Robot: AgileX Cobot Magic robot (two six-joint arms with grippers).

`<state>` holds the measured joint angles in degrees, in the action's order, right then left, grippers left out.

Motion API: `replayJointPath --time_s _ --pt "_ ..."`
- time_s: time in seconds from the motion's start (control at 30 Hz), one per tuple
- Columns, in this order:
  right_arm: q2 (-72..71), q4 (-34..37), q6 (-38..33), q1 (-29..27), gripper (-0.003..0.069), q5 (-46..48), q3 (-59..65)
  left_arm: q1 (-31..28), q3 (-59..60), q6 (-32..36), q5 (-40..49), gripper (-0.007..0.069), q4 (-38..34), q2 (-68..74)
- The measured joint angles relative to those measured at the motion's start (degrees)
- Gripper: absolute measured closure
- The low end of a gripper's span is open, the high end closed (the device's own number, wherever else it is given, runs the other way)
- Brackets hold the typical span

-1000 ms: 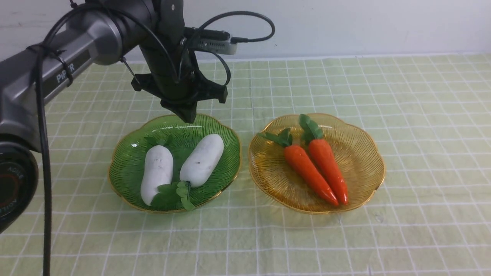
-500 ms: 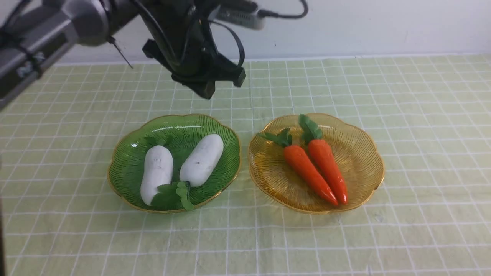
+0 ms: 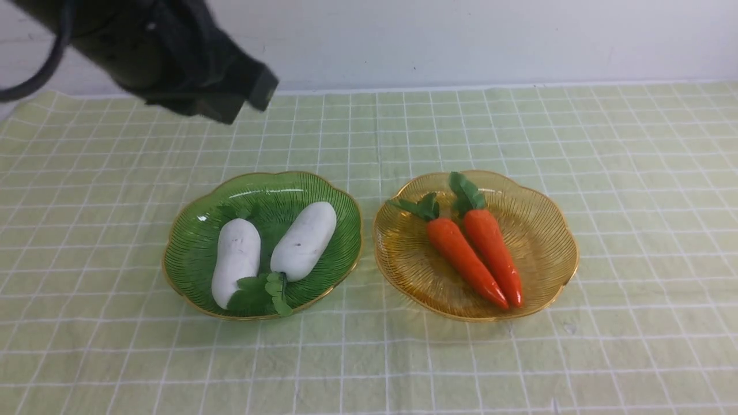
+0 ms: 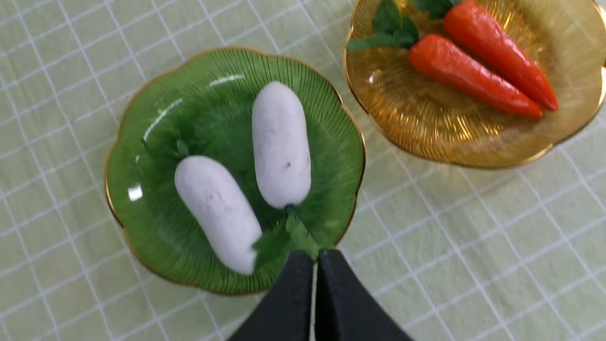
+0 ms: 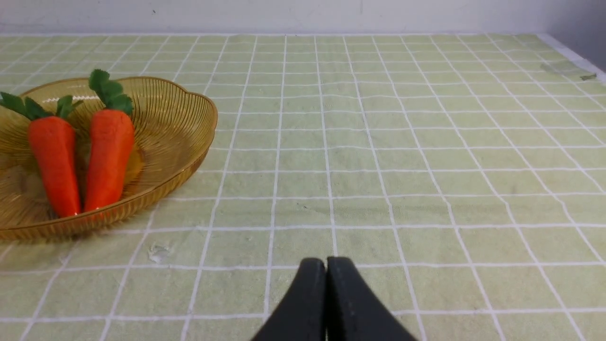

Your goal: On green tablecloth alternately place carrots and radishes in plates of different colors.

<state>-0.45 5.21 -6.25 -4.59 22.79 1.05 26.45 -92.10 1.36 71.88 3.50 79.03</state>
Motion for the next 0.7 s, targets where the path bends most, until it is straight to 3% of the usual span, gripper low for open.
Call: replayJointPath --time_s 0.23,0.57,0.7 --pt "0.0 0.0 0.0 0.0 0.0669 0.0 0.0 0.0 21.3 -1.4 -1.9 0.0632 -0.1 -18.0" --pt "0.0 0.0 0.0 0.0 0.0669 0.0 0.0 0.0 56.4 -1.7 -37.3 0.0632 -0.8 -44.5" --pt "0.0 0.0 0.0 0.0 0.0669 0.0 0.0 0.0 62.1 -1.7 -43.6 0.0632 -0.6 -49.3"
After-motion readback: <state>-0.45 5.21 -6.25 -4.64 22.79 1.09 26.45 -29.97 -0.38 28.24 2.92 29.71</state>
